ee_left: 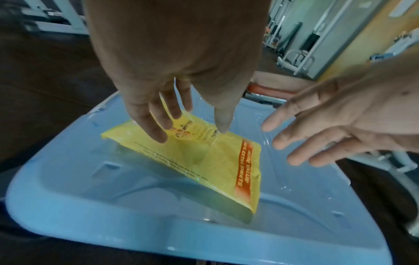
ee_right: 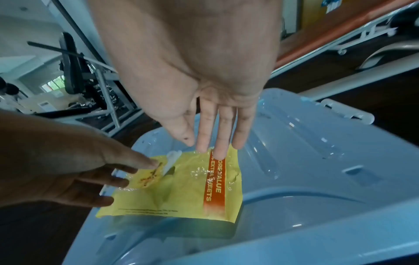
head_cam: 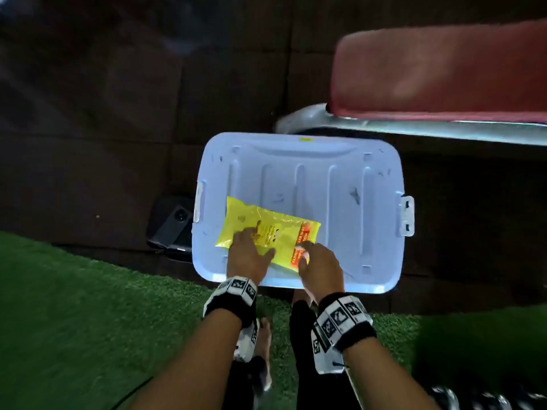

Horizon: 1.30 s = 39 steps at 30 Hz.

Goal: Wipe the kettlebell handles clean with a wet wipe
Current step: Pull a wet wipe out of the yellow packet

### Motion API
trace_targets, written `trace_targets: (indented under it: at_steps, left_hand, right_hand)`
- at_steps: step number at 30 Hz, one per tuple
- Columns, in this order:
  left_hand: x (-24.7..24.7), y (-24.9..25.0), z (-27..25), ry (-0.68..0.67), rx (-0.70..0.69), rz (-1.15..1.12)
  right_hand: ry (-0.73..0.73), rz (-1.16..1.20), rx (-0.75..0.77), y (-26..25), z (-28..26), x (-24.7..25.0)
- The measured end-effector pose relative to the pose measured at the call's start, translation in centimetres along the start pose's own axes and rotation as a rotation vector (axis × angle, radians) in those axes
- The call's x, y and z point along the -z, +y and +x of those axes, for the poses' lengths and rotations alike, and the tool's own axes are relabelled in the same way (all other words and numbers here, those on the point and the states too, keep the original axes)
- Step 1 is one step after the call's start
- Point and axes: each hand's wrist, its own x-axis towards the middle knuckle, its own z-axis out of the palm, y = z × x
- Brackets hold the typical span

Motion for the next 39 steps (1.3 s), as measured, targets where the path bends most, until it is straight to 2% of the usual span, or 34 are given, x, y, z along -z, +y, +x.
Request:
trace_targets:
  at_steps: [5,10,14,17,21,28,36,39]
  left_hand:
    - [-2.2,0.0,3.9,0.102,-0.022,0.168]
    - [-1.3,-2.5,5.3,0.185,0.037,-0.1]
    - [0.0,-3.9,5.0,0.141,-0.004,-0.182]
    - [0.5,-4.4,5.2,0.072,-0.022,-0.19]
    - [0.7,-4.4,5.5,0.011,-0.049,-0.174]
    - [0.6,-4.4,5.7,0.0,-0.056,-0.218]
    - [0.4,-4.0,5.9,-0.01,-0.05,-0.233]
    - [0.3,-4.0,6.0,-0.021,-0.044,-0.211]
  right_hand:
    - [-0.013,-0.005,-0.047,0.6,4.8,-1.8]
    - [-0.018,0.16,-0.053,0.6,6.1,-3.5]
    - [0.026,0.244,0.051,-0.9,6.6,-4.9]
    - [0.011,0.128,0.114,-2.3,7.4,-6.1]
    - [-0.023,-0.011,0.037,-3.8,8.7,-7.4]
    - [-0.082,-0.058,-0.109,-4.4,10.3,-7.5]
    - [-0.01,-0.207,-0.082,-5.2,10.3,-9.0]
    - [0.008,-0.151,-0.06,-5.1,10.4,-9.4]
